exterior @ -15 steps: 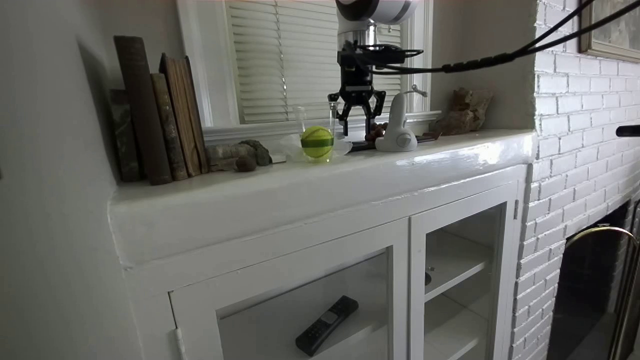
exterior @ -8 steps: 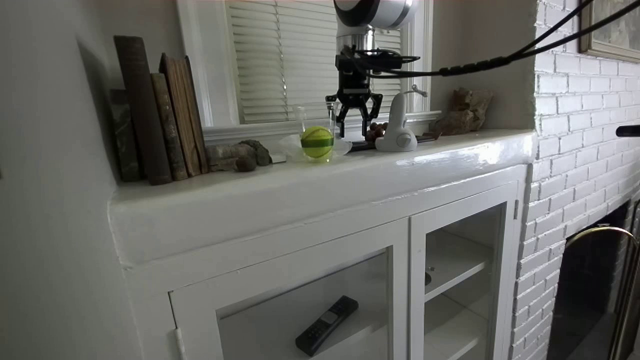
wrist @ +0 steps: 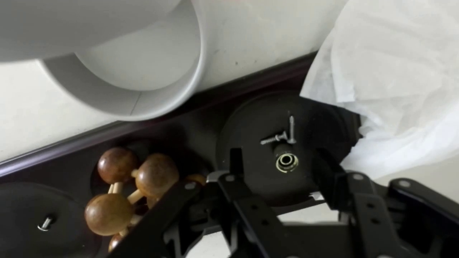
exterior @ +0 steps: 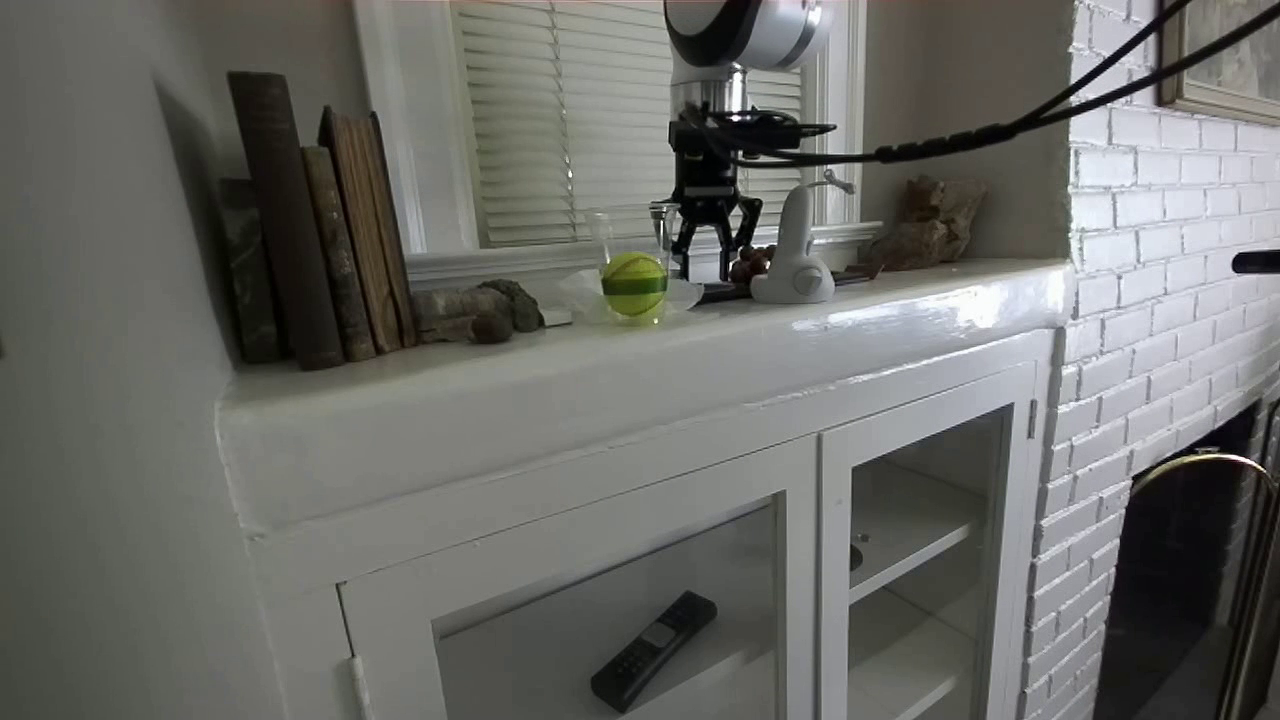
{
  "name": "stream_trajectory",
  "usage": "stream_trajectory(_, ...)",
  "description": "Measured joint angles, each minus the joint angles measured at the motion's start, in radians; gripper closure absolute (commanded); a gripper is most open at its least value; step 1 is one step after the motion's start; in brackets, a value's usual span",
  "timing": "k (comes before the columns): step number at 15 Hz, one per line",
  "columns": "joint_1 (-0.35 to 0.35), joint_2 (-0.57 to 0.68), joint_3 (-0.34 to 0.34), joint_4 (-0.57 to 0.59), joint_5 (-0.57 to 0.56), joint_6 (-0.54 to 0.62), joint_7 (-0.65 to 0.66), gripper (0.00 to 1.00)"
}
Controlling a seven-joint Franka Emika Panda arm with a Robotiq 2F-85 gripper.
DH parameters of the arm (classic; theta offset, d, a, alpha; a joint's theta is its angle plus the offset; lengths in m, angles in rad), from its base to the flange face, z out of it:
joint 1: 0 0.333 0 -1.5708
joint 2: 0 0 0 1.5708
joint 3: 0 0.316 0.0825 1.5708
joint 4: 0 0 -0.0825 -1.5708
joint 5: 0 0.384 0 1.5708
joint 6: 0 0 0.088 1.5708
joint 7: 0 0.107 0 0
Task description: Move the small silver object to the right
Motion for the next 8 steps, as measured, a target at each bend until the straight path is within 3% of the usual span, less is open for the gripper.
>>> stream_trajectory(3, 0.003, 0.001, -0.002, 0.0, 0.0, 0.0, 0.0, 0.46)
stream_trajectory(8, 0.007, 0.004, -0.006, 0.0, 0.0, 0.0, 0.0, 0.53)
